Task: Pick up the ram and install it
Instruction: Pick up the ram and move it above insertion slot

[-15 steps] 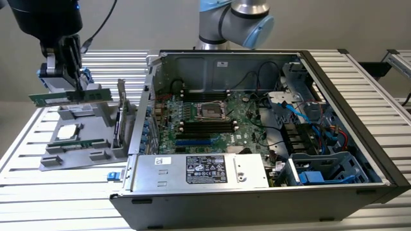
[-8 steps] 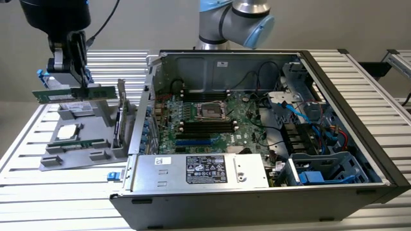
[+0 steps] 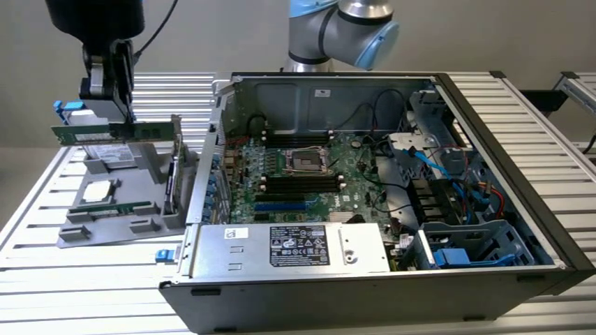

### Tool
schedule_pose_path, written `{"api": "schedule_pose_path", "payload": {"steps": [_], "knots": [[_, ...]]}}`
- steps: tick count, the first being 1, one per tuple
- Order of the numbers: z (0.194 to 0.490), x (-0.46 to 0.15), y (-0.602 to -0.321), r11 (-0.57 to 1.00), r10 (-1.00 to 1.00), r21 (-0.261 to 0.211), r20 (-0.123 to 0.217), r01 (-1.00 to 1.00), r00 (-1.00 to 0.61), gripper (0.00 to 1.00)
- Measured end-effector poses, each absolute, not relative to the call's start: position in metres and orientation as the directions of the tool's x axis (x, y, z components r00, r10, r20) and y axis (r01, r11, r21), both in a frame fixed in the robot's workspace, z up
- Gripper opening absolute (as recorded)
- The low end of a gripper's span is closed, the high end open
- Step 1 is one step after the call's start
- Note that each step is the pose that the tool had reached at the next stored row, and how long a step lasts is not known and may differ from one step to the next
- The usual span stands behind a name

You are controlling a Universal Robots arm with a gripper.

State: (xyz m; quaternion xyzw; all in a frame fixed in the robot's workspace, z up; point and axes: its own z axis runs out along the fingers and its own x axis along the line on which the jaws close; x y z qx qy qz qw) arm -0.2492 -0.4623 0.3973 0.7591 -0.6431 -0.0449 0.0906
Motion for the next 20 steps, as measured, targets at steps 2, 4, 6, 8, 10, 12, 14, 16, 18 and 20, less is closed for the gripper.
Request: {"api": "schedule_pose_path", "payload": {"steps": [2,4,6,8,10,12,14,16,18,20], "knots": [[0.399,-0.245,-0.462,-0.156,-0.984,0.203,0.05,-0.967,0.169,0.14],[0.4,-0.24,-0.462,-0.155,-0.984,0.211,0.051,-0.965,0.17,0.14],[0.401,-0.236,-0.462,-0.155,-0.984,0.218,0.052,-0.964,0.17,0.14],[0.402,-0.231,-0.462,-0.154,-0.984,0.225,0.053,-0.962,0.17,0.14],[0.404,-0.227,-0.462,-0.154,-0.984,0.232,0.055,-0.961,0.171,0.14],[0.405,-0.222,-0.462,-0.153,-0.984,0.238,0.055,-0.959,0.171,0.14],[0.407,-0.217,-0.462,-0.153,-0.984,0.244,0.056,-0.958,0.171,0.14],[0.409,-0.213,-0.462,-0.152,-0.984,0.249,0.057,-0.956,0.172,0.14],[0.41,-0.207,-0.462,-0.152,-0.983,0.254,0.057,-0.955,0.172,0.14],[0.41,-0.201,-0.462,-0.152,-0.983,0.258,0.057,-0.954,0.172,0.14]]}}
